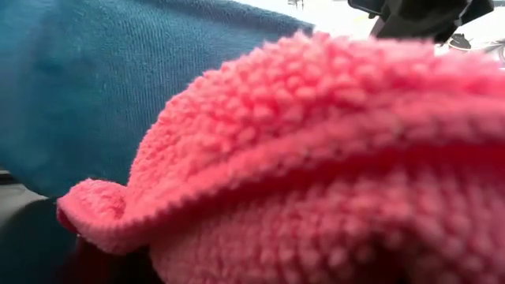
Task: Fold microfiber towels
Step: Fold the left blue microfiber cloth
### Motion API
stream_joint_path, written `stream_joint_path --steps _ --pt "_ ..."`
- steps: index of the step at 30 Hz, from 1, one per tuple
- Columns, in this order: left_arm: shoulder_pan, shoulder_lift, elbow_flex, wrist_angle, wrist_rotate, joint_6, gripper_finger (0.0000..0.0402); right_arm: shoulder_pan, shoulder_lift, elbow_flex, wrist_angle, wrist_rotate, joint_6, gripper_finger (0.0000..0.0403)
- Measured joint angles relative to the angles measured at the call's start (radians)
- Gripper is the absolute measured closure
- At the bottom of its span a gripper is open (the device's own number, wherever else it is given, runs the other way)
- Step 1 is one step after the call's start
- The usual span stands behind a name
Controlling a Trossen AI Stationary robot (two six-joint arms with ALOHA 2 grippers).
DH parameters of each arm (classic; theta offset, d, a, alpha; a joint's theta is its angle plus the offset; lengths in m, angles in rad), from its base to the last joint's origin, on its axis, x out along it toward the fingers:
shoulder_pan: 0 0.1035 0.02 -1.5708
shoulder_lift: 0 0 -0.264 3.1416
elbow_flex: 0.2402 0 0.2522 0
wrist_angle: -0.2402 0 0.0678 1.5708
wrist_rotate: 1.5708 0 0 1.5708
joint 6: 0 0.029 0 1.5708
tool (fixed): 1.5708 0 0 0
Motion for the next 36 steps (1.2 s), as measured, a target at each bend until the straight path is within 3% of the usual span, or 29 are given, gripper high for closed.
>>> stream_joint_path --steps 12,17,26,36 --pt "-0.006 0.038 0.000 0.036 -0.015 -0.062 0.0397 0.042 0.005 0.000 -0.034 0.012 -0.012 0.0403" --pt "0.001 0.038 0.000 -0.080 -0.052 -0.032 0.0399 0.022 0.043 0.000 -0.024 0.147 -0.056 0.0403" --pt "0.057 0.038 0.000 -0.395 -0.211 0.027 0.0396 -0.124 0.140 0.000 0.028 0.209 -0.219 0.0403" --pt "0.195 0.038 -0.001 -0.462 -0.282 0.303 0.0393 -0.340 0.148 -0.002 0.133 0.212 -0.326 0.0403"
